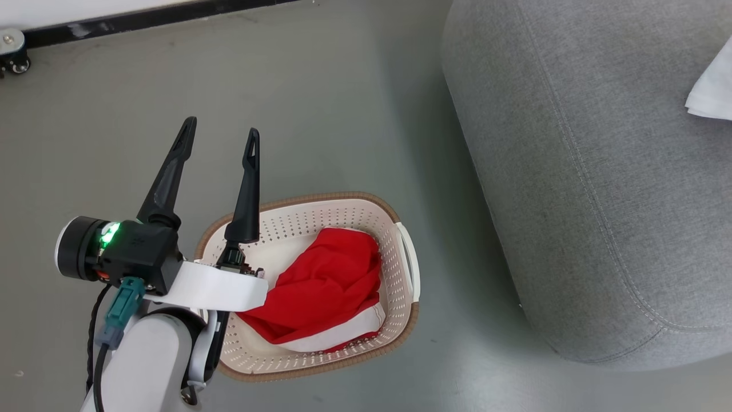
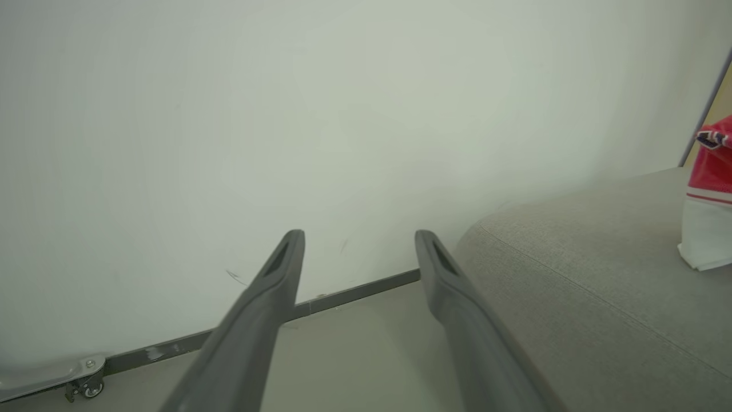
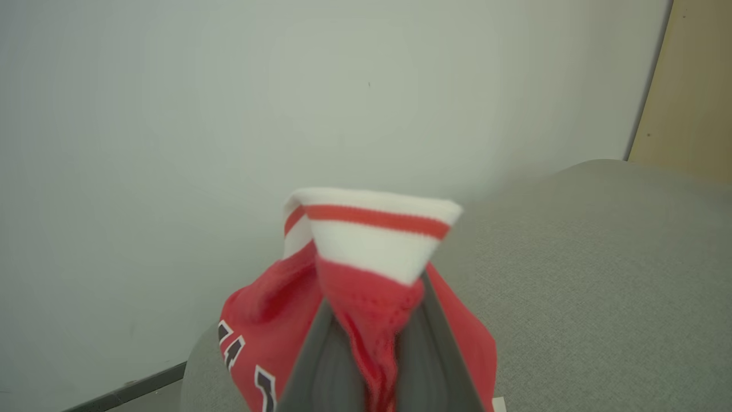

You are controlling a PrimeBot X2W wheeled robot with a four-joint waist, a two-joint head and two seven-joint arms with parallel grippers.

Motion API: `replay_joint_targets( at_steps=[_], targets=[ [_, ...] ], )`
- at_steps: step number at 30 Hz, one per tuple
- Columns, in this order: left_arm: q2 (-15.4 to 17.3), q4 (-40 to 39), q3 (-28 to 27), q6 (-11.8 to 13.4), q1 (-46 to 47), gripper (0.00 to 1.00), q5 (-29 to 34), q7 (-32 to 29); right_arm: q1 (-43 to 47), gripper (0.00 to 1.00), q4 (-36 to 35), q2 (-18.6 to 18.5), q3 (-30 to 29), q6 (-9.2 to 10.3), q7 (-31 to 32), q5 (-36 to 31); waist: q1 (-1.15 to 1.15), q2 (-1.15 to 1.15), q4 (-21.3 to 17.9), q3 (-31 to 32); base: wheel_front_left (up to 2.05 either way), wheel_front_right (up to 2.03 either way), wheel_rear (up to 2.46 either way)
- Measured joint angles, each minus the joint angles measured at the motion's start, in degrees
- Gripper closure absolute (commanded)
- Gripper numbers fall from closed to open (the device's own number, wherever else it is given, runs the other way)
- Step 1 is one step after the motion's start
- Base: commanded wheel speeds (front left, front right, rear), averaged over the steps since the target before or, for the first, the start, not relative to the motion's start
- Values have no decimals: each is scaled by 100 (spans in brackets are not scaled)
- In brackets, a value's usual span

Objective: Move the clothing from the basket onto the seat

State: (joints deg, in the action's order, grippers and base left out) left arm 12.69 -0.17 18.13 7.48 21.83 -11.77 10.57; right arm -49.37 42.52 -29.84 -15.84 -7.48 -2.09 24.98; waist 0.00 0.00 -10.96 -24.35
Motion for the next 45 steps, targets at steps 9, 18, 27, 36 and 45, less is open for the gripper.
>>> replay_joint_targets(
  at_steps=[9, 18, 27, 36, 45],
  targets=[
    [7, -13, 2, 0, 78, 0, 19, -76, 23, 100, 435, 226, -13, 0, -302, -38, 0, 0, 18, -184, 0, 0, 0],
    [88, -34, -16, 1, 102, 0, 68, -105, 352, 100, 1134, 242, -305, 0, -611, 29, 0, 0, 7, -348, 0, 0, 0],
    [136, -54, -51, 9, 179, 0, 101, -107, 463, 100, 1406, 456, -183, 0, -867, 4, 0, 0, -75, -439, 0, 0, 0],
    [134, -41, -49, 8, 189, 0, 100, -104, 474, 52, 1678, 582, 35, -1, -947, -127, 0, 0, -157, -426, 0, 0, 0],
    [81, 31, -56, 9, 189, 0, 82, -42, 738, 0, 1745, 615, 419, -1, -1001, -431, 0, 0, -185, -356, 0, 0, 0]
  ],
)
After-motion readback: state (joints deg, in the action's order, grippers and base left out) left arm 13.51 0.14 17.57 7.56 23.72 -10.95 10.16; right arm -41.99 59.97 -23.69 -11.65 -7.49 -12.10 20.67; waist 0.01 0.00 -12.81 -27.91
